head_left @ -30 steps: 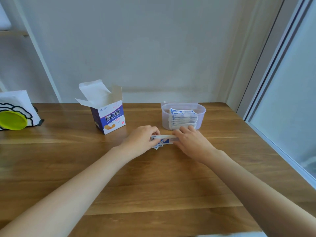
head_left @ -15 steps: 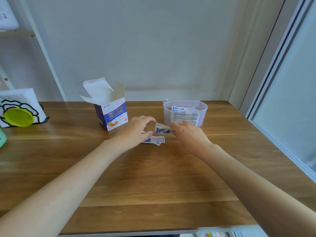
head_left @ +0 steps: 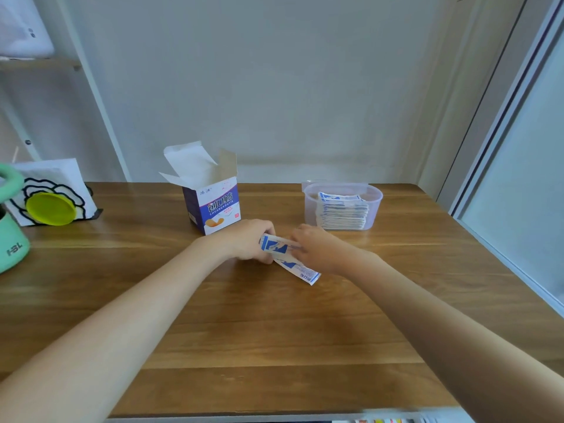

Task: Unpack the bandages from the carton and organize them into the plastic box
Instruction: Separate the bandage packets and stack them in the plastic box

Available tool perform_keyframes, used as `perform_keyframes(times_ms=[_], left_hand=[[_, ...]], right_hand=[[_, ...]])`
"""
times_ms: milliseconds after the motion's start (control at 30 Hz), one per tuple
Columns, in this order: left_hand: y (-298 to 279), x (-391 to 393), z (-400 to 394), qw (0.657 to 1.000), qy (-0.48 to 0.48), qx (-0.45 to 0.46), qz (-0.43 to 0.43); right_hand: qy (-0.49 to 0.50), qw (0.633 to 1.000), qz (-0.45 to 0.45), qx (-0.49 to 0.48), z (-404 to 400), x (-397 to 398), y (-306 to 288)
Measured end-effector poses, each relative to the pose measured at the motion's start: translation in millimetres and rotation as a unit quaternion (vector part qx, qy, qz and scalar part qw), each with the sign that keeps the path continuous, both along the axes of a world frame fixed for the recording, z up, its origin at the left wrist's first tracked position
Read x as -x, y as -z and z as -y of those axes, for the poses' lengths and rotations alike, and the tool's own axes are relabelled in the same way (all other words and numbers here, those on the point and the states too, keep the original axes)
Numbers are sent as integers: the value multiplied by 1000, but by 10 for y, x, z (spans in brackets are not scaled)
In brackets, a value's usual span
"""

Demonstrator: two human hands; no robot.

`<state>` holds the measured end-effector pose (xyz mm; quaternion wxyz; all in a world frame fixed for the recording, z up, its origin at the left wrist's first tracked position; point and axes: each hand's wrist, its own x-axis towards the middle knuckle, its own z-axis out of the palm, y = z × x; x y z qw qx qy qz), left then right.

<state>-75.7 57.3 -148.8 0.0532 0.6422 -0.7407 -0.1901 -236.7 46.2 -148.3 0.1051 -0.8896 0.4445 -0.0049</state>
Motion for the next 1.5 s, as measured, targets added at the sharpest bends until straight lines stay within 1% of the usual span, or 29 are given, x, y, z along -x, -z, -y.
perform_keyframes(times_ms=[100,200,267,400,500,567,633,700,733,800,833,867,933,1000,1100,1133,1233,1300,1367,1467,1500], left_hand=[[9,-11,-5,1000,4,0,1],[-17,-7,-12,1000,18,-1,-14],[-29,28,-18,999,20,-18,-30],[-26,129,-30,1000,17,-8,-6],[-27,157,-23,1000,9,-6,-7],[-32,161,-12,1000,2,-20,-15],[-41,156,1,999,1,-39,-15],[-45,153,6,998,-3,-54,-16],[-41,150,9,998,-7,-57,-21],[-31,153,-1,998,-15,-56,-37],[-26,158,-15,997,-18,-55,-44],[-24,158,-33,997,-23,-53,-52],[-21,146,-72,996,-29,-39,-75],[-20,119,-108,995,-25,-26,-96],[3,67,-110,994,-29,-5,-108],[1,55,-104,992,-31,4,-119],[-7,42,-98,989,-38,33,-137],[0,63,-114,988,-42,55,-141],[20,103,-155,991,-37,74,-110],[60,171,-222,992,-10,127,7],[65,181,-235,989,-9,148,25]], right_hand=[[-14,999,-18,31,40,3,51],[-20,999,-35,33,88,2,30],[-21,999,-19,25,104,-7,10],[-14,998,40,42,111,29,-9],[5,997,35,75,129,134,-63],[31,996,42,71,138,243,-120],[79,992,101,23,135,331,-157],[123,971,190,-78,102,383,-172],[133,958,217,-135,78,384,-169],[130,943,218,-215,8,341,-146],[124,944,205,-224,-23,305,-126],[116,952,188,-213,-38,267,-111],[93,975,133,-153,-33,207,-82],[72,989,88,-93,-35,167,-68],[61,991,114,-39,-36,160,-50],[58,991,117,-8,-48,165,-55],[26,991,75,110,-51,201,-33],[-4,988,36,149,-37,212,16],[-34,986,-2,160,-35,212,79],[-52,983,-30,176,-45,245,141],[-44,983,-30,175,-43,261,140]])
